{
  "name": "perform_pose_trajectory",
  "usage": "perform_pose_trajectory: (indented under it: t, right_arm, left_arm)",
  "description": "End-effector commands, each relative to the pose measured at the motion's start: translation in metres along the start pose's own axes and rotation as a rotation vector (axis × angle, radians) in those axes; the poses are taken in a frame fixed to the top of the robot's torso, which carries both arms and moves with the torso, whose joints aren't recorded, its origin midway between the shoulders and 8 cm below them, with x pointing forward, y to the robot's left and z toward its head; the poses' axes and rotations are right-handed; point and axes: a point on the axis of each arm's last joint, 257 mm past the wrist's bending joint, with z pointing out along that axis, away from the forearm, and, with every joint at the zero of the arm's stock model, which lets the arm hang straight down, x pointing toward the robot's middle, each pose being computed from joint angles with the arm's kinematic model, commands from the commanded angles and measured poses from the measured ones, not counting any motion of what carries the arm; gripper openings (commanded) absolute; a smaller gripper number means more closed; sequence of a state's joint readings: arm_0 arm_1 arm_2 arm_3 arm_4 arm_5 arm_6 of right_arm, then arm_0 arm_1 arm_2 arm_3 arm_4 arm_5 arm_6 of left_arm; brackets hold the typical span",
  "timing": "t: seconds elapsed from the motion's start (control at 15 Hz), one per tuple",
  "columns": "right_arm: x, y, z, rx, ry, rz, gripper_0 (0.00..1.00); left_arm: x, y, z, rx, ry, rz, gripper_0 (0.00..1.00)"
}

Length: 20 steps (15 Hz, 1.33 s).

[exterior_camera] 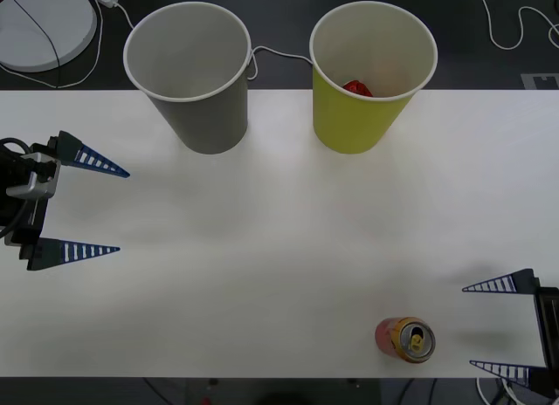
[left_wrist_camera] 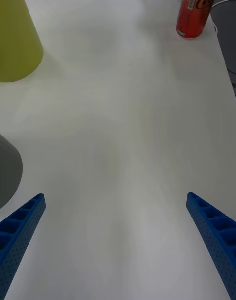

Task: Put the can into the green bin and the plastic bottle into the gray bin

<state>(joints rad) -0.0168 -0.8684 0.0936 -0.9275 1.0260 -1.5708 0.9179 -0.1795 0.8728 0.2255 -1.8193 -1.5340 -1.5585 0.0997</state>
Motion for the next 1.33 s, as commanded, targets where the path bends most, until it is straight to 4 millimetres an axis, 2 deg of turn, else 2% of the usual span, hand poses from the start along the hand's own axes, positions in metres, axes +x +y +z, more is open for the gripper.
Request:
perform_pose_trajectory:
  t: [0.07, 0.4, 1.07, 1.33]
  right_arm:
    - [-0.004, 0.004, 0.017, 0.005, -0.037, 0.011, 1.00]
    - [-0.011, 0.019, 0.048, -0.002, -0.099, 0.036, 1.00]
    - [-0.026, 0.031, 0.092, 0.001, -0.186, 0.031, 1.00]
    - [-0.026, 0.031, 0.107, 0.018, -0.190, 0.029, 1.00]
  left_arm:
    - [0.000, 0.000, 0.000, 0.000, 0.000, 0.000, 1.00]
    - [0.000, 0.000, 0.000, 0.000, 0.000, 0.000, 1.00]
    - [0.000, 0.000, 0.000, 0.000, 0.000, 0.000, 1.00]
    - [0.000, 0.000, 0.000, 0.000, 0.000, 0.000, 1.00]
